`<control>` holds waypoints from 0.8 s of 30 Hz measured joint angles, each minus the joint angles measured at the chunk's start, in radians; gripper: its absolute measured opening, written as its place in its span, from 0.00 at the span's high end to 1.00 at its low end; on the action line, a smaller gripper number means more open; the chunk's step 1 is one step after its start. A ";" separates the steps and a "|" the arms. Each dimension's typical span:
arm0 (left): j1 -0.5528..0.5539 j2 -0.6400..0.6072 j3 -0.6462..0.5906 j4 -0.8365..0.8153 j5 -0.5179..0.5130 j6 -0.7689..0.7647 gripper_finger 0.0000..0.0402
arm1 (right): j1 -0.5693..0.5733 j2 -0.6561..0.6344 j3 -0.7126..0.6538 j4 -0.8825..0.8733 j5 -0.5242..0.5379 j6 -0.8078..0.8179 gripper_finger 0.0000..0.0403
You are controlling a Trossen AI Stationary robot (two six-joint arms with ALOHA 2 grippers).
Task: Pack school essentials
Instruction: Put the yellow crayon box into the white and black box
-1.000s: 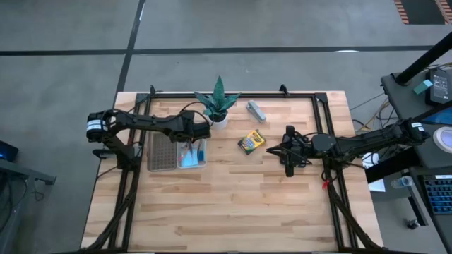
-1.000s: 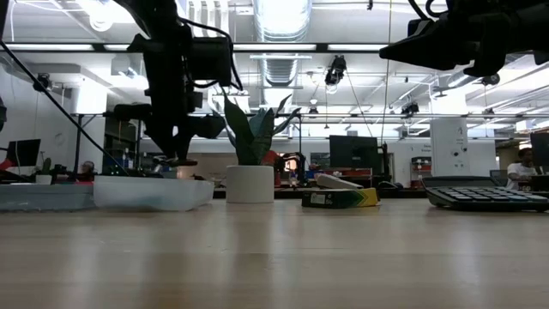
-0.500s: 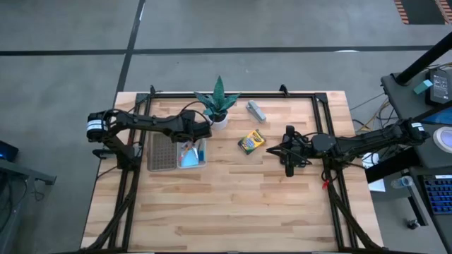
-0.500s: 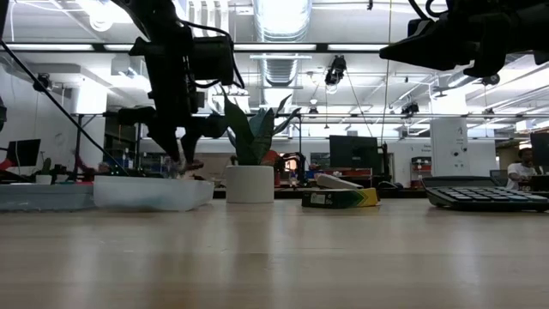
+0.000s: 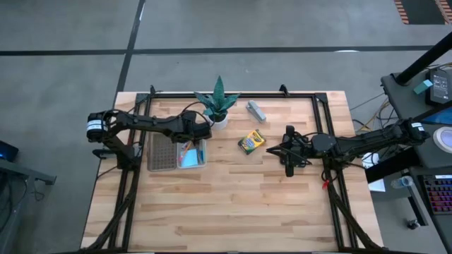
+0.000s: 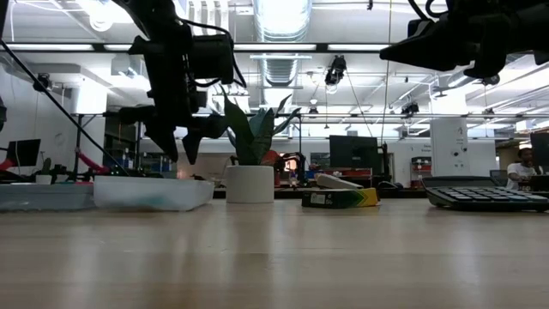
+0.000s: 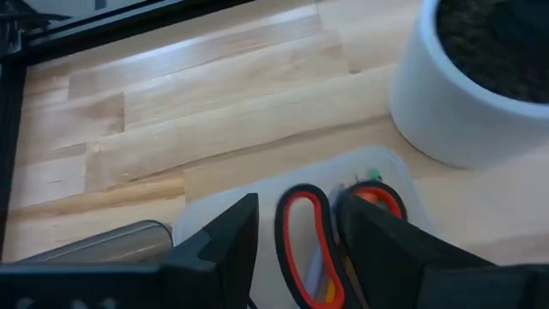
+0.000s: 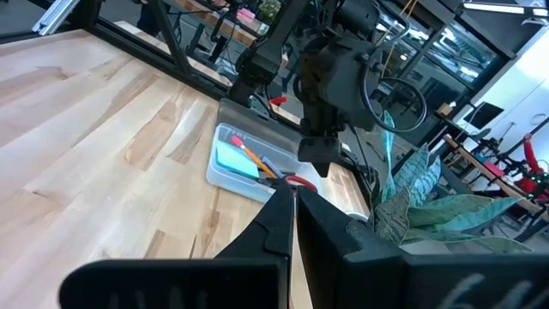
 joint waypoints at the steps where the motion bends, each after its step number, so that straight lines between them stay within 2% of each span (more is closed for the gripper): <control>1: -0.008 -0.003 0.000 0.000 0.000 0.006 0.61 | 0.000 0.000 0.000 -0.001 0.000 0.000 0.98; 6: -0.081 -0.021 0.002 -0.005 0.000 0.031 0.61 | 0.000 0.000 0.000 -0.002 0.000 -0.002 0.98; 13: -0.244 -0.028 0.005 0.002 -0.001 0.040 0.61 | 0.000 0.000 0.000 -0.001 0.014 0.002 0.98; 18: -0.346 -0.028 0.005 0.065 -0.002 0.164 0.61 | 0.000 0.000 0.000 -0.002 0.100 0.052 0.98; 24: -0.417 -0.028 0.005 0.297 -0.002 0.396 0.61 | 0.000 0.000 0.024 -0.044 0.181 0.162 0.98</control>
